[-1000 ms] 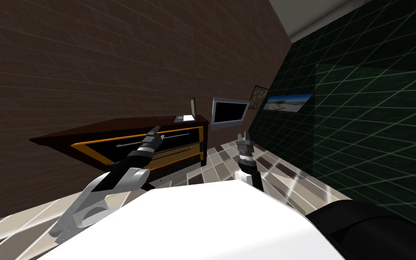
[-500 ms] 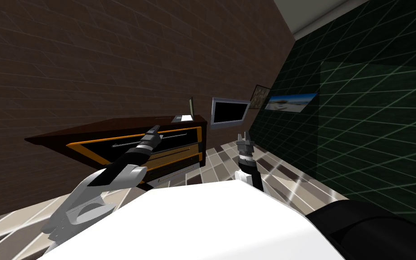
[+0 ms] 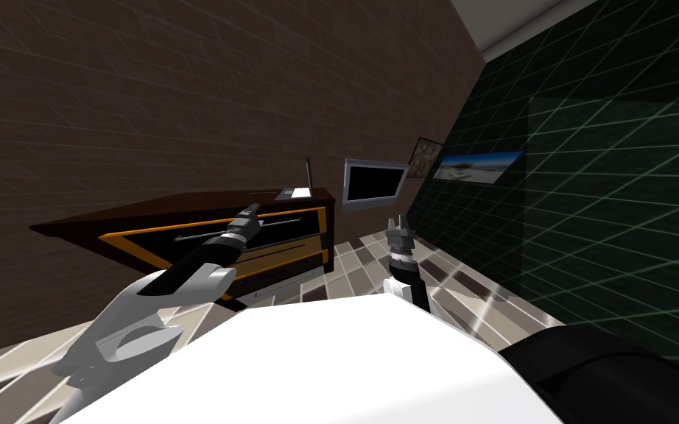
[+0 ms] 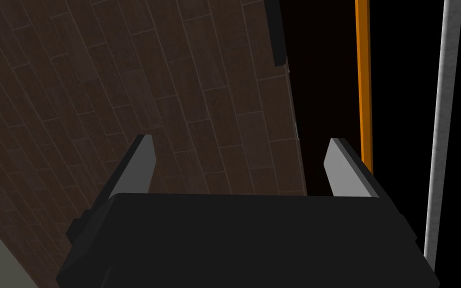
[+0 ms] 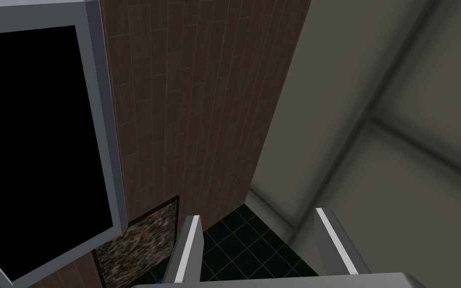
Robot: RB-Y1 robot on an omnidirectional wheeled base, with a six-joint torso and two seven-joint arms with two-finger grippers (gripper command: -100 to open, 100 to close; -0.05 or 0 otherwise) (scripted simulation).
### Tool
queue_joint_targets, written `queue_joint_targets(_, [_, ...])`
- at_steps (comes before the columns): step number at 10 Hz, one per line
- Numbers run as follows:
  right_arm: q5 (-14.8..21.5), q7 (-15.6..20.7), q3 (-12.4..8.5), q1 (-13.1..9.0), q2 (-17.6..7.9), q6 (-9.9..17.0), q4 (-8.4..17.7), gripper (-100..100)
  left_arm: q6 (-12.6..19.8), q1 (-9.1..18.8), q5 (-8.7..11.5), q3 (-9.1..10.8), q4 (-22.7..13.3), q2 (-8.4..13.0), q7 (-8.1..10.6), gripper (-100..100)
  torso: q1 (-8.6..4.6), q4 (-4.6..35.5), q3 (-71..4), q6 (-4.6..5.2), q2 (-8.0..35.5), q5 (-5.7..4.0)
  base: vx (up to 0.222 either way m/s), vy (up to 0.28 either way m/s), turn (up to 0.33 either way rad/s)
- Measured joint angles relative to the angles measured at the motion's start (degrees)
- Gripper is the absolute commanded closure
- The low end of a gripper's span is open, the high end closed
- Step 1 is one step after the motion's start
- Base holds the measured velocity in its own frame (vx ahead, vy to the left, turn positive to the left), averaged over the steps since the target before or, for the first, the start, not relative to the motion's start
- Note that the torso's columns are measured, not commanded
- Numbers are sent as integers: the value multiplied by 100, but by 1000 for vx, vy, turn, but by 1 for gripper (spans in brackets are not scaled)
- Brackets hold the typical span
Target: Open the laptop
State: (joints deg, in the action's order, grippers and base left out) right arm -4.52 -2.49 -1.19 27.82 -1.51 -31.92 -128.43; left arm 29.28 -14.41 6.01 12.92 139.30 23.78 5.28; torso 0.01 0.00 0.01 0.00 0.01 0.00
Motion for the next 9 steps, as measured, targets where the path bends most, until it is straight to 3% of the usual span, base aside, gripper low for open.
queue_joint_targets(9, [0,0,0,0,0,0,0,0,1416,405,247,445,103,695,30,-100,23,1,2,0,5,5,33,-81,-7])
